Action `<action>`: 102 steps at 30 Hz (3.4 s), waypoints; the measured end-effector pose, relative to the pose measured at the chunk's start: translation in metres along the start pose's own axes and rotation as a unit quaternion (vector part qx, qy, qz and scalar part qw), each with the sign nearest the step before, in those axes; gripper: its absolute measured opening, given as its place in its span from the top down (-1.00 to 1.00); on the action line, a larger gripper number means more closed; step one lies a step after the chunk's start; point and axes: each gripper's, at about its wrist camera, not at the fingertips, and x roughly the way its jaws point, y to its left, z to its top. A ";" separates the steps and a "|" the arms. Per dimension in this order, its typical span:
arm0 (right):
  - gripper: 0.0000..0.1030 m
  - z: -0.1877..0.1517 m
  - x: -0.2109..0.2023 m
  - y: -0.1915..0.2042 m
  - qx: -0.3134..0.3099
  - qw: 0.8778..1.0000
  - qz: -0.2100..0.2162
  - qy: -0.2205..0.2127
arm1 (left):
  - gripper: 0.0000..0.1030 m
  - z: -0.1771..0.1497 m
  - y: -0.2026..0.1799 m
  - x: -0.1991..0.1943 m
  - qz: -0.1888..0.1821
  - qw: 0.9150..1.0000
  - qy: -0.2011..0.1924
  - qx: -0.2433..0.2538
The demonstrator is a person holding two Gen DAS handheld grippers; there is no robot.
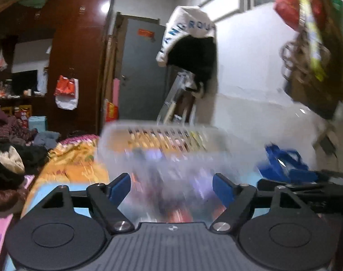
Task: Organize objects
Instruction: 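Lower both held items into the white basket and open both grippers, then grasp a white medicine box with the left gripper while the right grasps a purple pack, then drop both held items into the white basket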
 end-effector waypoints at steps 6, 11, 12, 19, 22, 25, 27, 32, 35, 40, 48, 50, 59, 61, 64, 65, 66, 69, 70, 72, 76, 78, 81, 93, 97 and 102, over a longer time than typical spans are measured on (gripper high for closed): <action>-1.00 -0.063 -0.049 0.006 0.044 0.999 0.024 -0.005 | -0.60 -0.048 -0.014 -0.017 -0.008 1.000 0.006 -0.001; -0.94 -0.082 -0.059 0.047 -0.018 0.999 0.048 -0.011 | -0.60 -0.048 -0.009 -0.009 0.008 1.000 0.012 -0.013; -0.81 -0.083 -0.053 0.052 -0.021 0.998 0.056 -0.003 | -0.60 -0.051 -0.009 -0.010 0.010 1.000 0.013 -0.014; 0.11 -0.085 -0.044 0.056 -0.036 0.998 0.050 0.011 | -0.60 -0.058 -0.025 -0.008 0.013 1.000 0.016 0.002; 0.11 -0.083 -0.053 0.047 -0.033 0.999 0.040 0.002 | -0.60 -0.058 -0.037 -0.003 0.015 0.999 0.022 0.023; 0.11 -0.080 -0.055 0.039 -0.028 0.999 0.023 -0.006 | -0.60 -0.057 -0.044 0.004 0.019 0.999 0.034 0.026; 0.11 -0.080 -0.054 0.032 -0.020 1.000 0.017 -0.005 | -0.60 -0.056 -0.047 0.011 0.024 0.998 0.051 0.029; 0.11 -0.079 -0.055 0.026 -0.016 1.000 0.013 -0.009 | -0.52 -0.058 -0.062 0.017 0.043 0.995 0.066 0.058; 0.11 -0.079 -0.057 0.025 -0.021 1.000 0.013 -0.014 | -0.52 -0.059 -0.074 0.021 0.061 0.991 0.076 0.091; 0.11 -0.079 -0.057 0.024 -0.019 1.000 0.014 -0.013 | -0.49 -0.060 -0.085 0.027 0.079 0.985 0.091 0.124; 0.10 -0.078 -0.057 0.021 -0.016 1.000 0.015 -0.013 | 0.09 -0.062 -0.084 0.024 0.081 0.985 0.087 0.126; 0.10 -0.078 -0.058 0.022 -0.018 1.000 0.016 -0.014 | 0.10 -0.062 -0.079 0.017 0.070 0.989 0.070 0.112; 0.10 -0.075 -0.057 0.026 -0.018 1.000 0.012 -0.022 | 0.11 -0.062 -0.060 -0.003 0.046 0.998 0.011 0.051; 0.10 -0.074 -0.054 0.028 -0.018 1.000 0.009 -0.022 | 0.12 -0.062 -0.058 -0.005 0.045 0.998 0.004 0.046; 0.10 -0.073 -0.050 0.029 -0.017 1.000 0.005 -0.023 | 0.12 -0.060 -0.055 -0.006 0.042 0.998 0.000 0.044; 0.11 -0.073 -0.050 0.029 -0.017 1.000 0.005 -0.023 | 0.12 -0.060 -0.054 -0.006 0.043 0.998 -0.003 0.042; 0.10 -0.073 -0.050 0.029 -0.016 1.000 0.006 -0.023 | 0.12 -0.060 -0.053 -0.007 0.043 0.998 -0.006 0.039; 0.11 -0.073 -0.051 0.029 -0.014 1.000 0.007 -0.024 | 0.12 -0.060 -0.052 -0.007 0.041 0.998 -0.006 0.039; 0.11 -0.073 -0.051 0.028 -0.014 1.000 0.006 -0.024 | 0.12 -0.060 -0.052 -0.007 0.040 0.998 -0.007 0.039; 0.11 -0.072 -0.050 0.029 -0.015 1.000 0.006 -0.024 | 0.12 -0.060 -0.052 -0.007 0.039 0.998 -0.008 0.040; 0.11 -0.072 -0.050 0.028 -0.016 1.000 0.007 -0.025 | 0.12 -0.061 -0.052 -0.008 0.039 0.998 -0.011 0.039; 0.11 -0.071 -0.050 0.029 -0.018 0.999 0.008 -0.027 | 0.12 -0.061 -0.051 -0.008 0.039 0.998 -0.013 0.038; 0.11 -0.067 -0.050 0.029 -0.020 0.999 0.009 -0.029 | 0.13 -0.055 -0.050 -0.010 0.034 0.999 -0.014 0.038; 0.11 0.046 -0.031 0.023 -0.022 0.997 0.038 -0.065 | 0.13 0.071 -0.029 -0.001 0.017 0.997 -0.062 0.042; 0.11 0.088 0.026 0.026 -0.038 0.999 0.014 -0.030 | 0.13 0.105 -0.009 0.054 0.013 1.000 -0.014 0.011; -0.35 0.088 0.070 0.024 -0.060 0.998 0.026 0.000 | -0.34 0.101 0.008 0.108 0.037 0.999 0.023 0.000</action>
